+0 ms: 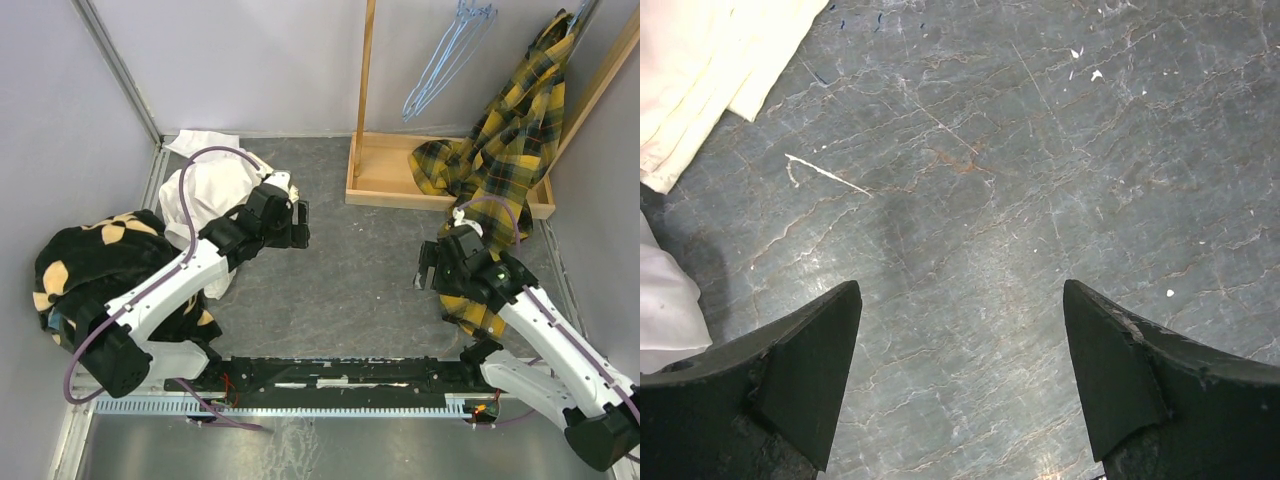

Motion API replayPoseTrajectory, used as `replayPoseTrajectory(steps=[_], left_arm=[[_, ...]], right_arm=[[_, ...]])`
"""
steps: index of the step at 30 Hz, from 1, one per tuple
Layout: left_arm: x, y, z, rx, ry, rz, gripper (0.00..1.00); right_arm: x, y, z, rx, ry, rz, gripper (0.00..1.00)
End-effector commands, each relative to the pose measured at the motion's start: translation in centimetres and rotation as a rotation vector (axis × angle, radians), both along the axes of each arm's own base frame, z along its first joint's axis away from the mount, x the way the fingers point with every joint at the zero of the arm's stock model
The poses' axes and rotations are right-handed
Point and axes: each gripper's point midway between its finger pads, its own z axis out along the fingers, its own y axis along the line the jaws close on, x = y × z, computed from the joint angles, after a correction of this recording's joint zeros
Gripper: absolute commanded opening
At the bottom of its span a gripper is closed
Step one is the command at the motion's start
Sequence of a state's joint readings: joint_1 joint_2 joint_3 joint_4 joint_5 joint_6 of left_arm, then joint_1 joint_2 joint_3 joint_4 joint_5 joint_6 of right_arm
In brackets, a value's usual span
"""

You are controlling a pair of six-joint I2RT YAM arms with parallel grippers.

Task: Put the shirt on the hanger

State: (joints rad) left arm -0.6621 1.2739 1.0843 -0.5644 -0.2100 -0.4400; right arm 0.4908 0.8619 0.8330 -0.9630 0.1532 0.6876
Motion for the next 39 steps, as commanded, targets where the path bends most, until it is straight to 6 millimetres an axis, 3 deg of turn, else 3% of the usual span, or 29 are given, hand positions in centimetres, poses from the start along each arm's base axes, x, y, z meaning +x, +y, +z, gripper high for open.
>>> replayPoseTrajectory(steps=[1, 8, 14, 21, 25, 28, 33, 36, 37, 39], left_arm=[[0.6, 0.8, 1.3, -0.008, -0.075, 0.022, 0.88], [0.3, 0.6, 0.9, -0.024, -0.066, 0.005, 0.88], [0.0, 0.6, 0.9, -0.03, -0.061, -0.005, 0.88], [-0.5, 1.0, 1.0, -0.033, -0.066, -0.001, 0.88], [-0.8, 1.2, 0.8, -0.037, -0.057, 0.0, 0.88], [-0.9, 1.2, 0.7, -0.042, -0.056, 0.003, 0.88], [-1.0, 1.3, 0.8, -0.044, -0.057, 0.009, 0.87], [-1.0, 1.4, 0.9, -0.043, -0.061, 0.013, 0.87], [-1.0, 1.5, 0.9, -0.041, -0.059, 0.014, 0.87], [-1.0, 1.6, 1.1, -0.041, -0.062, 0.019, 0.87]], right_arm=[[1.1, -3.1, 0.0, -0.155, -0.096, -0.22, 0.92], [1.2, -7.8, -0.6, -0.357, -0.172, -0.463, 0.95], [2.0, -8.3, -3.3, -0.43, -0.148, -0.572, 0.99], [3.3, -6.5, -8.0, -0.389, -0.065, -0.584, 0.99], [3.8, -6.6, -10.6, -0.377, 0.015, -0.597, 0.99], [4.7, -6.4, -11.2, -0.312, 0.018, -0.591, 0.89], [6.9, -5.5, -11.1, -0.203, -0.009, -0.541, 0.45], [8.4, -5.1, -10.4, -0.179, -0.042, -0.506, 0.08], [9.1, -5.0, -9.9, -0.176, -0.06, -0.497, 0.01], [10.9, -4.8, -8.5, -0.162, -0.113, -0.474, 0.0]])
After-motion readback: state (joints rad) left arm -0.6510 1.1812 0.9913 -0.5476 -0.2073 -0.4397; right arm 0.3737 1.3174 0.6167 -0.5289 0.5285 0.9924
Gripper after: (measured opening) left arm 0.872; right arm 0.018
